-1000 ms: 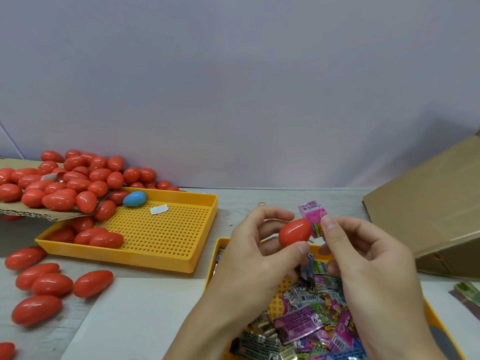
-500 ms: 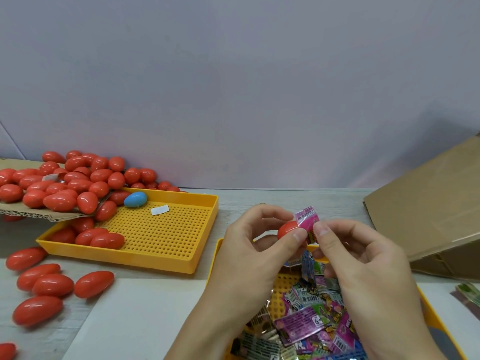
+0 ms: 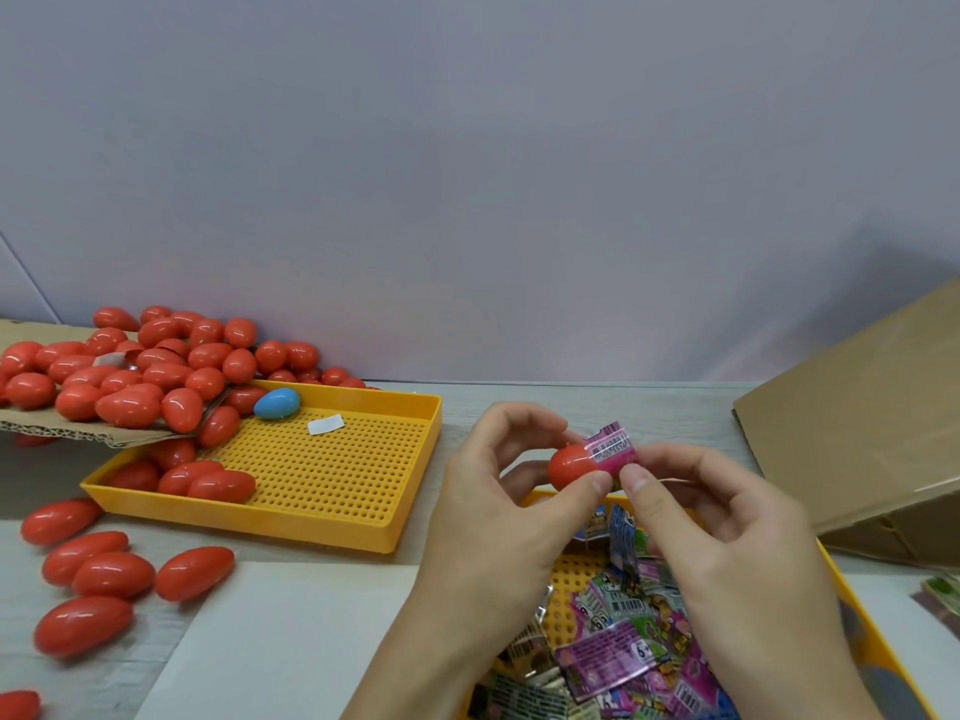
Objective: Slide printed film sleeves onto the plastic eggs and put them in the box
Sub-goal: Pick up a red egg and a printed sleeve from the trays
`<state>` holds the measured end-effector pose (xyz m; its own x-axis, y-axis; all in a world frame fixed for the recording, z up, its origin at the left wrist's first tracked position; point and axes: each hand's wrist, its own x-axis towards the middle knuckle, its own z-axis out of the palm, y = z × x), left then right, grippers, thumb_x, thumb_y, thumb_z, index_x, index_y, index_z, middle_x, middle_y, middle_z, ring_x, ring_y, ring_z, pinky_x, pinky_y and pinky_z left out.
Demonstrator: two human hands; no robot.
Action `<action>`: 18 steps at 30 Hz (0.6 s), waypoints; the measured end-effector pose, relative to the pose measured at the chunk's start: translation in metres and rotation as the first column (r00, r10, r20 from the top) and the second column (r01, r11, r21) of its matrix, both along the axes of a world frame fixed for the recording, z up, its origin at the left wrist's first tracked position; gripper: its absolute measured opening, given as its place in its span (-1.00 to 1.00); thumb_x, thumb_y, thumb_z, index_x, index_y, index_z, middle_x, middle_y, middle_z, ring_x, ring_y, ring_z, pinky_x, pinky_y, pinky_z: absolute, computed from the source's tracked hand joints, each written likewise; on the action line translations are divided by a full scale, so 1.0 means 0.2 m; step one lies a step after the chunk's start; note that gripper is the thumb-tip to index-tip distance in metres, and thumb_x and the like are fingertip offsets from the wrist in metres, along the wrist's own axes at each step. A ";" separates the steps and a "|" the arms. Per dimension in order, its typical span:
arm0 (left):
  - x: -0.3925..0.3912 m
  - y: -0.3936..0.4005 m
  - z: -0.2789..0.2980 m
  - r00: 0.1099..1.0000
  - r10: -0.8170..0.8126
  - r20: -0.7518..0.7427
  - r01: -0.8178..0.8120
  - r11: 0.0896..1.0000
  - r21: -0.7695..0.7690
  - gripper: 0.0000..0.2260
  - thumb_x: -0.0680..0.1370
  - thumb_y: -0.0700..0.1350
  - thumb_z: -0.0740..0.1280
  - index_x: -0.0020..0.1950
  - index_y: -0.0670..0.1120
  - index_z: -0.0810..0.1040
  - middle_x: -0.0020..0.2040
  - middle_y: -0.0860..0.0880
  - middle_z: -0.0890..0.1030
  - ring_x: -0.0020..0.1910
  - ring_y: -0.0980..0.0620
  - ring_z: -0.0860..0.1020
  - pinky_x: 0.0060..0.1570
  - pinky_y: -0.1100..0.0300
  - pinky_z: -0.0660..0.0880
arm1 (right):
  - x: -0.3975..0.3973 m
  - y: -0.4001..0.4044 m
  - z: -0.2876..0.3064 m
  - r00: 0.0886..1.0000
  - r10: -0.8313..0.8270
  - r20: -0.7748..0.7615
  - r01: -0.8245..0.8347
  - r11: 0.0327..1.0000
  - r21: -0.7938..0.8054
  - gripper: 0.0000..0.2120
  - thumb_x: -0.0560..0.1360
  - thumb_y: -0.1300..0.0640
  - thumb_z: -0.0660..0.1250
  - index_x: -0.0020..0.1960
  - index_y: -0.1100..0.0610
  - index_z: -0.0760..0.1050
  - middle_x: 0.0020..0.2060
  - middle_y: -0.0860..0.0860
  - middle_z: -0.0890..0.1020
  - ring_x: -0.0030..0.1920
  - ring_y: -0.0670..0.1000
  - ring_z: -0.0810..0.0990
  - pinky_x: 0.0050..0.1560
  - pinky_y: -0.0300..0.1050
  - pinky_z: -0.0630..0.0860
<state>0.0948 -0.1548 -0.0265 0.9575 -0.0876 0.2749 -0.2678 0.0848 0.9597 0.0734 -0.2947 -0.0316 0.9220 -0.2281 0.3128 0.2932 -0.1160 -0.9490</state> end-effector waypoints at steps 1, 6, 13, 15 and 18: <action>0.00 0.00 0.00 1.000 -0.005 0.007 0.005 1.000 0.003 -0.70 0.44 -0.30 0.52 0.06 -0.06 0.53 0.00 0.06 0.68 -0.03 0.03 0.69 -0.15 0.21 0.62 | 0.00 0.00 0.00 1.000 0.004 0.006 -0.004 1.000 0.001 -0.78 0.45 0.12 0.44 -0.13 -0.24 0.63 -0.23 -0.12 0.70 -0.18 -0.14 0.66 -0.26 -0.38 0.54; 0.00 -0.01 0.00 0.999 -0.029 0.034 0.028 1.000 0.006 -0.69 0.42 -0.35 0.52 0.04 -0.08 0.53 0.00 0.01 0.66 -0.03 -0.02 0.68 -0.15 0.21 0.61 | 0.00 0.01 0.00 0.999 -0.008 0.035 0.009 1.000 -0.006 -0.85 0.40 0.04 0.45 -0.11 -0.21 0.64 -0.16 -0.05 0.68 -0.11 -0.13 0.65 -0.26 -0.40 0.53; 0.00 -0.01 0.00 0.998 -0.029 0.048 0.028 0.999 0.032 -0.65 0.39 -0.37 0.54 0.04 -0.08 0.53 -0.02 0.03 0.67 -0.05 0.06 0.67 -0.18 0.27 0.58 | 0.00 0.00 0.01 0.993 -0.093 0.074 0.095 0.995 -0.035 -0.77 0.43 0.14 0.47 -0.17 -0.22 0.66 -0.24 -0.06 0.70 -0.19 -0.13 0.66 -0.26 -0.41 0.54; 0.00 -0.01 0.00 0.999 -0.019 0.049 0.018 0.999 0.038 -0.64 0.38 -0.38 0.54 0.05 -0.08 0.53 -0.03 0.03 0.67 -0.05 0.07 0.67 -0.18 0.29 0.58 | -0.01 0.01 0.01 0.995 -0.083 0.058 0.085 0.996 -0.025 -0.75 0.43 0.16 0.46 -0.17 -0.23 0.65 -0.28 -0.12 0.71 -0.24 -0.16 0.68 -0.28 -0.41 0.54; 0.00 0.00 0.00 0.998 -0.011 0.055 0.009 0.999 0.037 -0.63 0.37 -0.40 0.54 0.04 -0.08 0.52 -0.03 0.02 0.67 -0.04 0.06 0.67 -0.19 0.30 0.59 | -0.01 0.01 0.02 0.996 -0.079 0.052 0.080 0.997 -0.012 -0.75 0.43 0.16 0.46 -0.15 -0.24 0.65 -0.31 -0.15 0.71 -0.27 -0.18 0.68 -0.29 -0.43 0.54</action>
